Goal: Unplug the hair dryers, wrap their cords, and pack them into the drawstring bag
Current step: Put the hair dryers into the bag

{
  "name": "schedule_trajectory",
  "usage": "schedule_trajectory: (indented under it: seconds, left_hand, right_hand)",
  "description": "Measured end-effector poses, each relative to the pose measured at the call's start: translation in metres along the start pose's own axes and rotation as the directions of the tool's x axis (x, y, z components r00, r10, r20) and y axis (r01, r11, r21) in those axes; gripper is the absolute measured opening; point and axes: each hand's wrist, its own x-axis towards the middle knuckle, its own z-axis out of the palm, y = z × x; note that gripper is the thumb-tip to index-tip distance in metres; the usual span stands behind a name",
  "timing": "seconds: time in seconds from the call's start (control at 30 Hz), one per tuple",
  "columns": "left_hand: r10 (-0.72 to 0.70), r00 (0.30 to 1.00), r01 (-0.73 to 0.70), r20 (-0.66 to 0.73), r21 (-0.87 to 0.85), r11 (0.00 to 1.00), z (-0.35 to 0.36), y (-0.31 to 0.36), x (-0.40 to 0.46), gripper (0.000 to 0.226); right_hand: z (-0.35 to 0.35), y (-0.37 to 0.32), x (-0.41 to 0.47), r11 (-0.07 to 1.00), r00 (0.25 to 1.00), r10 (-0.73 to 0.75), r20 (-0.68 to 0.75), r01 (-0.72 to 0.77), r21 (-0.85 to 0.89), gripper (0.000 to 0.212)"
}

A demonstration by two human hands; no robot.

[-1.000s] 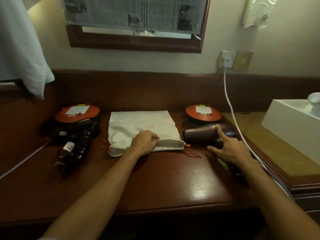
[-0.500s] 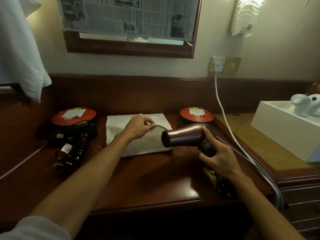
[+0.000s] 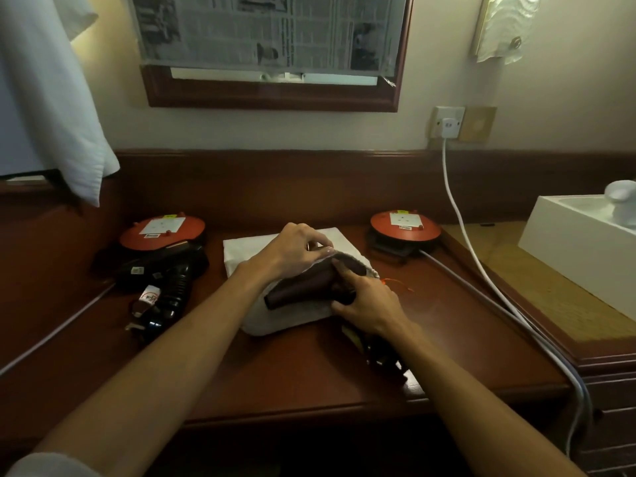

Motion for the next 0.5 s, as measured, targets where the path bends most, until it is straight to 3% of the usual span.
schedule_trajectory:
  seconds: [0.17,0.3,0.5]
  left_hand:
    - [0.034,0.998,-0.034,-0.062,-0.005,0.999,-0.003,0.0,0.002,0.018]
    - [0.073,0.992,-0.076,-0.102,-0.032,0.997,0.001,0.012,0.003,0.017]
    - [0.061,0.992,-0.067,-0.111,-0.054,0.996,0.008,0.023,-0.007,0.016]
  right_hand:
    - [-0.005,0.007,-0.019,0.99,0.969,0.086,0.229,-0.109,0.087,0.106]
    - [0.019,-0.001,-0.049,0.992,0.99,0.117,0.073,-0.12,0.032,0.098]
    - [0.027,0.0,-0.034,0.941,0.981,0.184,-0.063,-0.157,0.299,0.091]
